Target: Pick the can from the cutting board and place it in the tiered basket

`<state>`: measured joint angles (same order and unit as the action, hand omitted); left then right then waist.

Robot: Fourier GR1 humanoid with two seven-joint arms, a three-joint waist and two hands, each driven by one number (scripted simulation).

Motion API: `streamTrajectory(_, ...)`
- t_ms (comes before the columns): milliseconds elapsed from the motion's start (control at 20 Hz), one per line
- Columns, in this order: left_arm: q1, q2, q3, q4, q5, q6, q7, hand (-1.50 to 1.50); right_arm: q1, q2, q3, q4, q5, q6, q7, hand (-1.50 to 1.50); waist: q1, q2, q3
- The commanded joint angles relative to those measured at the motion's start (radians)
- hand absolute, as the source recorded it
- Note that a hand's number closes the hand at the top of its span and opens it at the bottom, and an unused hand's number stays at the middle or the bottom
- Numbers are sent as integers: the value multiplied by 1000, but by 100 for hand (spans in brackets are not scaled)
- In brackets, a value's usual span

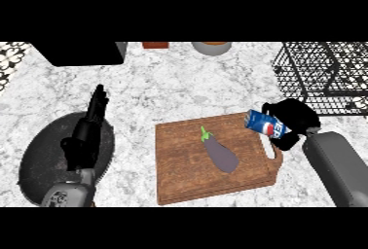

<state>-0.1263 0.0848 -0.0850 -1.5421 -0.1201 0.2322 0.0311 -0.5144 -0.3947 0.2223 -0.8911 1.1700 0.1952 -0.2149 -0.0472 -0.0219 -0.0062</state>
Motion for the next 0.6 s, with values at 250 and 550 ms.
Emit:
streamTrajectory(250, 17, 23, 11, -26, 19, -31, 7, 0, 87, -4, -124, -192, 47, 25, 463, 150, 12, 8, 4)
streamTrajectory(550, -5, -25, -14, 19, -17, 14, 7, 0, 122, -13, -157, -502, 31, 86, 581, 150, -15, 5, 3)
